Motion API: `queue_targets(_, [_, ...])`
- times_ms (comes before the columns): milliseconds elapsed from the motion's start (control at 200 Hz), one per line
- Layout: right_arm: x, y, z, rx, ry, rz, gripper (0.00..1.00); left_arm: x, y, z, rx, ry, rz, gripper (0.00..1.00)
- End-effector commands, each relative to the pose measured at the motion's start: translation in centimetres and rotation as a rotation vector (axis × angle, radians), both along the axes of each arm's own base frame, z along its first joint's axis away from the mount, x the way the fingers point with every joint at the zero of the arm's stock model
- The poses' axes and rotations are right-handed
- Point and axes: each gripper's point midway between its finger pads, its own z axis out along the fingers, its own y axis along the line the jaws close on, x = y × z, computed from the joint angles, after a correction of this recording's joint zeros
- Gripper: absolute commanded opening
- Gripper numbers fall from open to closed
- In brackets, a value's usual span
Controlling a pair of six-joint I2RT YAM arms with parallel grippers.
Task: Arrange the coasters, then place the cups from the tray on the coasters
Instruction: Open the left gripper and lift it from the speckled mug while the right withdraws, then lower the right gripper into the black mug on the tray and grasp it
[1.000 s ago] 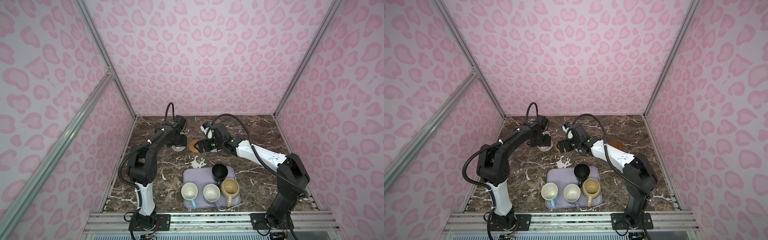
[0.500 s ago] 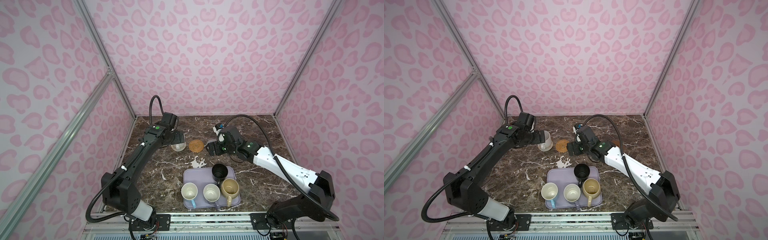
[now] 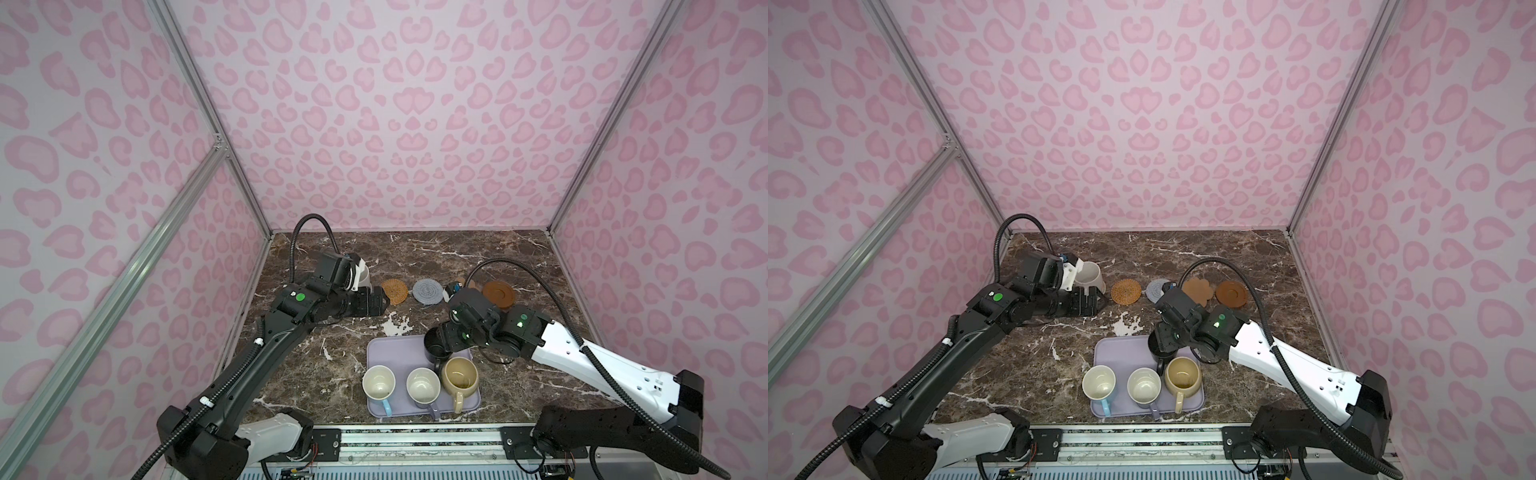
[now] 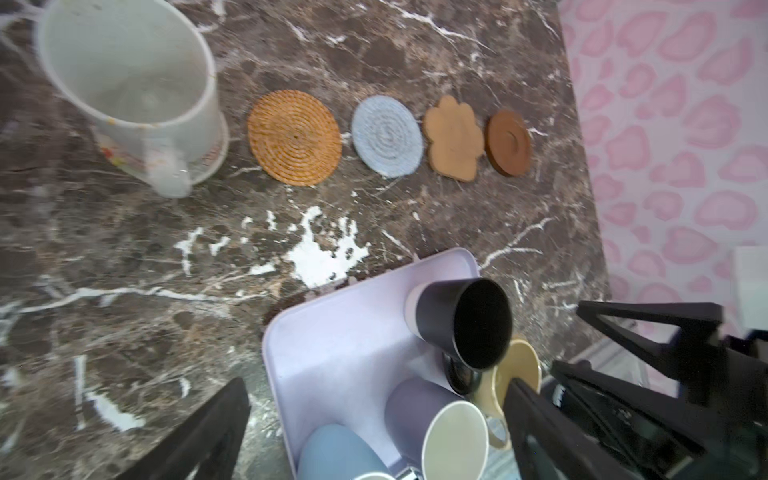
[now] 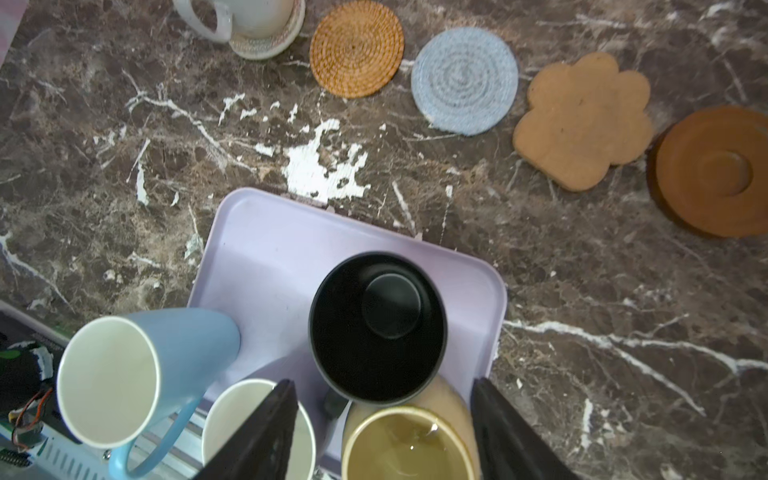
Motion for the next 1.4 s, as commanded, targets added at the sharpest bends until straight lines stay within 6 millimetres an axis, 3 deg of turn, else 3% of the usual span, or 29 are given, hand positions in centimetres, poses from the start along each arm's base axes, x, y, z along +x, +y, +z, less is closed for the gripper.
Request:
queue_targets(0, [-1.3, 0.3, -0.8, 0.016, 0.023, -0.046, 0.62, -1.5, -2.6, 0.0, -0.119, 0.017, -0.085, 0.97])
queue_targets(215, [-2.9, 2.7, -3.0, 0.053, 0.08, -0.027, 0.49, -2.9, -3.0, -2.9, -0.122, 0.058, -0.083, 0.97])
queue_targets(430, [-3.2, 3.3, -4.9, 0.04, 0.128, -0.048, 0.4, -3.9, -4.9, -4.5, -0.166, 0.074, -0.106, 0.97])
queue_targets(645, [-3.8, 2.8, -6.2, 0.008, 0.153, -0.078, 0.36, -3.7, -4.7, -5.8, -0.13, 0.086, -0.09, 0.97])
queue_targets(1090, [-3.7, 3.2, -7.8, -0.021, 0.172, -0.094, 0.35, -3.8, -4.8, -5.6, -0.137, 0.07, -0.095, 0.97])
queue_targets(1400, [-3.5, 1.9, -9.0, -0.066, 0.168, -0.14, 0.33, -3.7, -4.7, -5.6, -0.147, 0.06, -0.087, 0.97])
